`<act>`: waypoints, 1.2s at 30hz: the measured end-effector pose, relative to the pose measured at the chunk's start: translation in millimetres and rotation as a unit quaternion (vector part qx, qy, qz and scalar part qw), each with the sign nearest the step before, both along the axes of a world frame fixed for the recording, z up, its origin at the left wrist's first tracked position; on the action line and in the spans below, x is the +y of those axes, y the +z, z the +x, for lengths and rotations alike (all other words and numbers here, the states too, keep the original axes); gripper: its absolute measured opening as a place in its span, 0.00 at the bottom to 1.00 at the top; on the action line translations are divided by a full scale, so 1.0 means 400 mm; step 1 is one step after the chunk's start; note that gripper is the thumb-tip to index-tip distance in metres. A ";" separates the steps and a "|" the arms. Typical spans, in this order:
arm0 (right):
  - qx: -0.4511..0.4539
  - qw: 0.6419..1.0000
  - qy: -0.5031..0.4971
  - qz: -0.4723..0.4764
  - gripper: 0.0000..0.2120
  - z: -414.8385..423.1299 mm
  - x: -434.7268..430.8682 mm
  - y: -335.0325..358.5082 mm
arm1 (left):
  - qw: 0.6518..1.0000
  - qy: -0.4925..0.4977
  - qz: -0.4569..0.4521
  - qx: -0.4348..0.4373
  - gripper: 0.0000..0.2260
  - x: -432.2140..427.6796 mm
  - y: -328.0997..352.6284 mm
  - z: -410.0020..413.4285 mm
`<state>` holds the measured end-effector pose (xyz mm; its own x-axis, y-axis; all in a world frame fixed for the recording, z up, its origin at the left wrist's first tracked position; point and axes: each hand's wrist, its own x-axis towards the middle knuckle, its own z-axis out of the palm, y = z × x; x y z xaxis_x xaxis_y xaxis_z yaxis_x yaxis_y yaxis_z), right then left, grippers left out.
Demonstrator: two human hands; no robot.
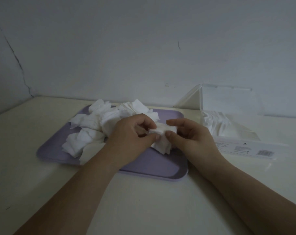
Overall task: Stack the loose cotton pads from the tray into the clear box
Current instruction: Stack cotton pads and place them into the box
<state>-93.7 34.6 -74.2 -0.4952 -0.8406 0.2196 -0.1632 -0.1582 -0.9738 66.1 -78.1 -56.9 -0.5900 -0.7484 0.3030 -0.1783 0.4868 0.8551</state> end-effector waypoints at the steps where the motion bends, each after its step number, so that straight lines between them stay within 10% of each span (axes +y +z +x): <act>1: 0.002 1.000 -0.006 -0.001 0.10 0.000 0.000 0.001 | 1.000 -0.001 -0.008 0.001 0.08 0.002 0.001 0.001; 31: -0.044 0.997 0.057 0.018 0.17 -0.006 0.010 0.004 | 0.994 -0.060 0.090 0.012 0.04 -0.007 0.007 0.015; 36: 0.109 0.994 0.002 0.031 0.20 0.003 0.004 -0.007 | 0.995 -0.051 0.079 0.019 0.07 -0.001 0.009 0.010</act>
